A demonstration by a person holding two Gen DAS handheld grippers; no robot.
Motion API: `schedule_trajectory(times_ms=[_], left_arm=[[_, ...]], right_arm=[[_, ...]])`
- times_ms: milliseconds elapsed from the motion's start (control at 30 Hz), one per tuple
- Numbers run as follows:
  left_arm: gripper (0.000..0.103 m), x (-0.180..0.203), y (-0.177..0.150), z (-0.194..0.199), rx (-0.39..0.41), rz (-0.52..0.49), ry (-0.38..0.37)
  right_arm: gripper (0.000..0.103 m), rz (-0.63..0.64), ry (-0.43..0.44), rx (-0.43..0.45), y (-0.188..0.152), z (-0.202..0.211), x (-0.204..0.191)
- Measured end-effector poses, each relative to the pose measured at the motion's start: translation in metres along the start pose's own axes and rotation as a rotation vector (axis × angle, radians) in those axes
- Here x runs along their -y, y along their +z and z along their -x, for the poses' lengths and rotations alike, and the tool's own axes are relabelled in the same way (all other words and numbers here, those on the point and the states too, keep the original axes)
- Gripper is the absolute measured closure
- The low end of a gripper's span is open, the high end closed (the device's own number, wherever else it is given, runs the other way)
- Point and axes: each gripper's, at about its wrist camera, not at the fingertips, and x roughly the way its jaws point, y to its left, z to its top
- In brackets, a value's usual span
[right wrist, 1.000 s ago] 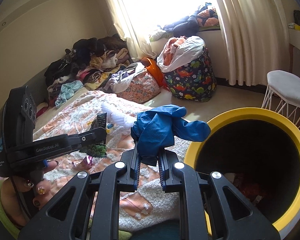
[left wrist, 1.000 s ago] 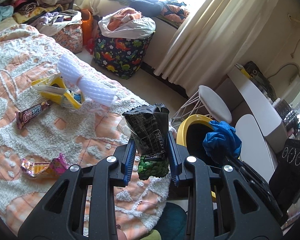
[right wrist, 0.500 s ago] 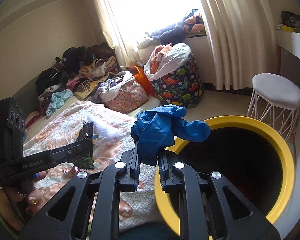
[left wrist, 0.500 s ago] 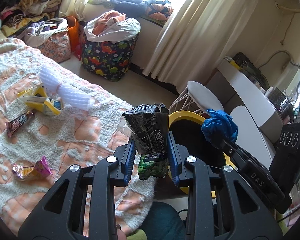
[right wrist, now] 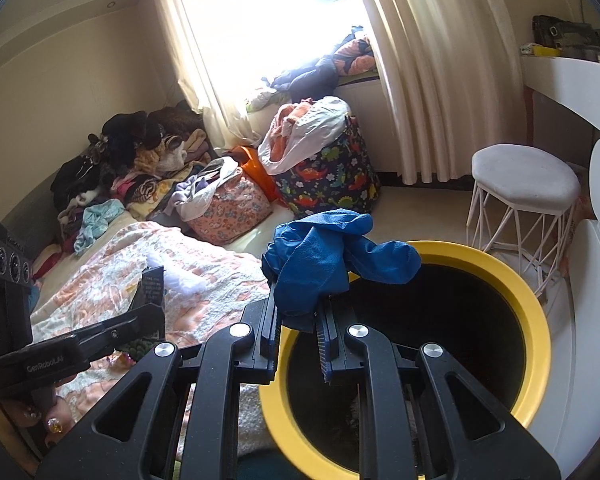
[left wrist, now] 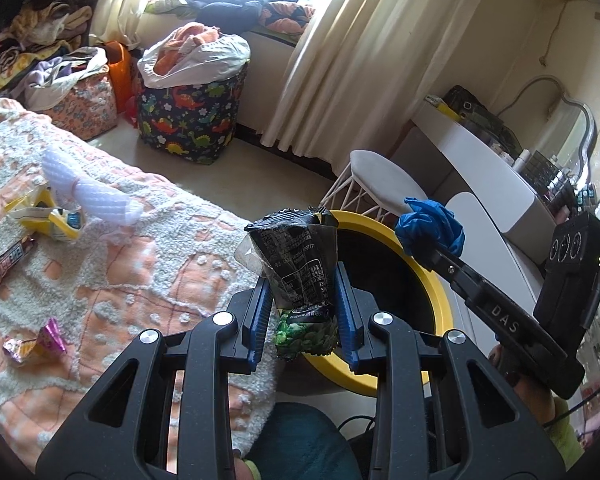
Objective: Collect trash
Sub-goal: 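Carry the snack bag and blue glove over the yellow bin with both grippers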
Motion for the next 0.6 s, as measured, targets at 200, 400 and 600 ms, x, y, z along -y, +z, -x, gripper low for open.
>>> schedule_trajectory(times_ms=[200, 400, 600], left_arm=[[0.08, 0.012, -0.002, -0.006, -0.014, -0.028, -0.016], [0.08, 0.026, -0.006, -0.016, -0.035, -0.058, -0.029], [0.08, 0.04, -0.012, -0.028, -0.062, -0.094, -0.043]], right_arm=[[0.088, -0.035, -0.022, 0.013, 0.002, 0.005, 0.016], [0.088, -0.068, -0.037, 0.012, 0.003, 0.004, 0.03], [0.088, -0.097, -0.058, 0.007, 0.001, 0.004, 0.044]])
